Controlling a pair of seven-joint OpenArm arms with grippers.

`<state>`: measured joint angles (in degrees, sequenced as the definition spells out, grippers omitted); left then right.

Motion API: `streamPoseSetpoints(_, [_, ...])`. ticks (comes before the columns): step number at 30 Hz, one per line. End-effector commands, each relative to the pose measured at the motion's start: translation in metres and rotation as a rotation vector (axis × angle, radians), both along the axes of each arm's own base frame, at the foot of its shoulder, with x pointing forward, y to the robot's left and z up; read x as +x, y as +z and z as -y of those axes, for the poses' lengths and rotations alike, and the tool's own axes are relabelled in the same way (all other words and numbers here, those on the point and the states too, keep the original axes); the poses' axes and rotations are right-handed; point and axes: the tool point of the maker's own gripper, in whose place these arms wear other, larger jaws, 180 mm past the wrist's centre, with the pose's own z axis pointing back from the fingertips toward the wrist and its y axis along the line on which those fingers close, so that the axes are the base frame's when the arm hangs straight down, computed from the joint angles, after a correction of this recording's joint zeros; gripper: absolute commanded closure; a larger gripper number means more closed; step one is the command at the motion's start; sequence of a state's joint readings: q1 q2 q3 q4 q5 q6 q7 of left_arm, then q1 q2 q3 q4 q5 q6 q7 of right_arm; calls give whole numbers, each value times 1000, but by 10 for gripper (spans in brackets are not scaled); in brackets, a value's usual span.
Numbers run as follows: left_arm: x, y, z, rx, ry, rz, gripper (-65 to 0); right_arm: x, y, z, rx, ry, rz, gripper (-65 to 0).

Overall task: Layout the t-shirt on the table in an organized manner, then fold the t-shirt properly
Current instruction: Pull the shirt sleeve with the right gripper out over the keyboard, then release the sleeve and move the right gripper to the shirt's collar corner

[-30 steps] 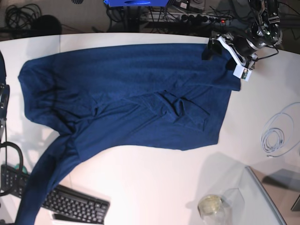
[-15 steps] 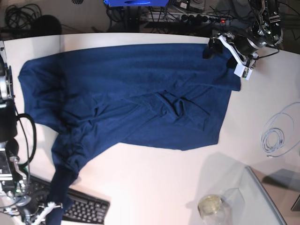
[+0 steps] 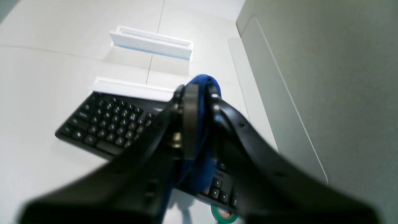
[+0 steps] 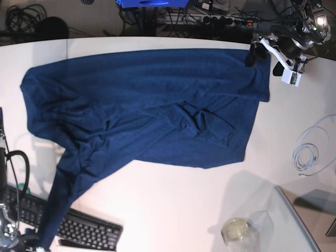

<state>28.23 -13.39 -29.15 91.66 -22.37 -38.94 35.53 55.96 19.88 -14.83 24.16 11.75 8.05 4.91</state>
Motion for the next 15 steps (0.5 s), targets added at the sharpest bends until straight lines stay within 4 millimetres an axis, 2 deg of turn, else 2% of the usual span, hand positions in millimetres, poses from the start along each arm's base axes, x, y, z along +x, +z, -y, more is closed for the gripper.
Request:
streamPoseSetpoints(1, [7, 9, -2, -1, -1, 38, -556, 10, 27, -5, 10, 2, 67, -180])
streamPoseSetpoints(3, [6, 8, 2, -9, 0, 38, -556, 8, 15, -10, 17, 2, 20, -368])
streamPoseSetpoints(4, [7, 8, 3, -10, -2, 38, -556, 3, 0, -9, 19, -6, -32, -455])
streamPoseSetpoints(5, [7, 8, 3, -10, -2, 38, -556, -2, -14, -9, 17, -10, -77, -492])
streamPoseSetpoints(6, [8, 8, 5, -15, -1, 41, -556, -7, -24, -10, 16, -8, -106, -491])
streamPoseSetpoints(8, [9, 9, 5, -15, -2, 45, -556, -21, -44, 3, 1, -24, -153, -443])
streamPoseSetpoints(10, [10, 9, 5, -15, -1, 47, -556, -44, -75, 11, 2, -41, -229, -344])
streamPoseSetpoints(11, [10, 8, 4, -15, -1, 46, -556, -55, -89, 12, 10, -48, -266, -288])
streamPoseSetpoints(13, [13, 9, 4, -16, 0, 52, -556, -85, -123, 14, 39, -72, -355, -137])
streamPoseSetpoints(15, [20, 12, 5, -17, 1, 68, -556, -112, -145, 20, 81, -106, -406, 0])
